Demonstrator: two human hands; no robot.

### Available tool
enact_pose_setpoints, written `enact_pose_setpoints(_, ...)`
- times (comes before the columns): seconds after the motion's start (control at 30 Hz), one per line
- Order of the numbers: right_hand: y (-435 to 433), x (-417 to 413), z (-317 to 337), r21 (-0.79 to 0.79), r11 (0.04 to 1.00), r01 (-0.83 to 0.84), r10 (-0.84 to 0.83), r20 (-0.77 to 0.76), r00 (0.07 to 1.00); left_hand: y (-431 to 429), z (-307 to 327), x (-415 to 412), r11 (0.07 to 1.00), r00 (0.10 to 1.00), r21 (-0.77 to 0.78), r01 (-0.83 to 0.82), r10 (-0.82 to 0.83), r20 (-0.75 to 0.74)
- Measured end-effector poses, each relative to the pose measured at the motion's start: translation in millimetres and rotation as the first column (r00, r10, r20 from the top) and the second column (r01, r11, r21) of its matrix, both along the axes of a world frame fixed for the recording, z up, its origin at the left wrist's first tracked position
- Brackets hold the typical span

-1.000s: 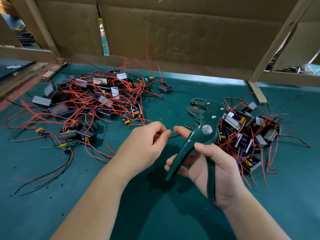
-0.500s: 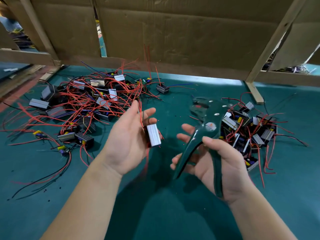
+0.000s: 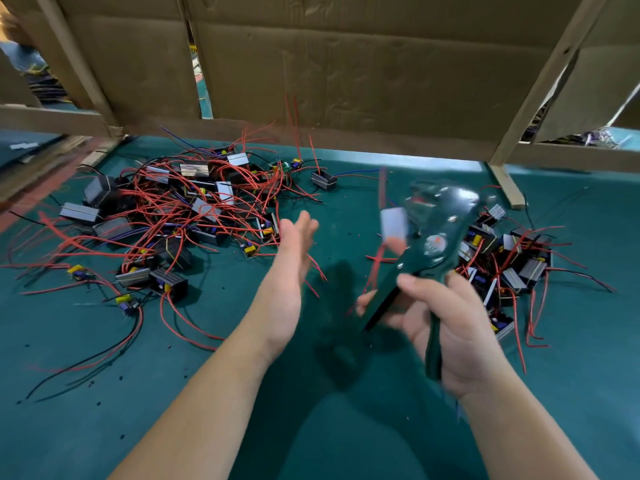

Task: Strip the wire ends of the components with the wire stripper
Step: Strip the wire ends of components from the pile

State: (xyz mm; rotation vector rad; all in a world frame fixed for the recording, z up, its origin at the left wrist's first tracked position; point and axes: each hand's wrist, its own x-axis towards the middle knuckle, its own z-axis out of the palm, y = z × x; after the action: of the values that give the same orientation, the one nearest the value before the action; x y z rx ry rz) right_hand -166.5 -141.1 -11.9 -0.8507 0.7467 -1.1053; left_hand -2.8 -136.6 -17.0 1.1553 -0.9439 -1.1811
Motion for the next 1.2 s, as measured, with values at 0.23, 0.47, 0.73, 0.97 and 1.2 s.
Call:
enact_pose_setpoints(0.23, -11.4, -11.5, -5.1, -0.111, 0.968, 0.224, -0.233, -0.082, 0.969, -1.2, -17.9, 26.1, 0.942, 0.538, -0.120, -0.313, 0.280, 0.795)
enact_pose_setpoints(0.47, -18.3, 0.9, -9.1, 0.062, 0.995, 0.080, -0.080, -0.004, 0.997, -0.7, -14.7, 31.4, 0.937, 0.526, -0.166, -0.308, 0.313, 0.791)
enact_pose_setpoints(0.73, -48.8, 10.9, 17.8, 0.094, 0.994, -0.059, 0.057, 0.022, 0.998, -5.0, -16.0, 34.7, 0.911, 0.479, -0.239, -0.337, 0.385, 0.789)
enact_pose_setpoints(0.97, -80.7, 21.5, 6.3, 0.251, 0.966, 0.065, -0.013, -0.206, 0.979, -4.8, -22.6, 39.1, 0.923, 0.412, -0.206, -0.326, 0.335, 0.847)
enact_pose_setpoints(1.2, -76.3, -8.9, -2.7, 0.286, 0.942, 0.177, -0.100, -0.264, 0.959, -3.9, -19.8, 41.9, 0.902, 0.436, -0.291, -0.319, 0.412, 0.800)
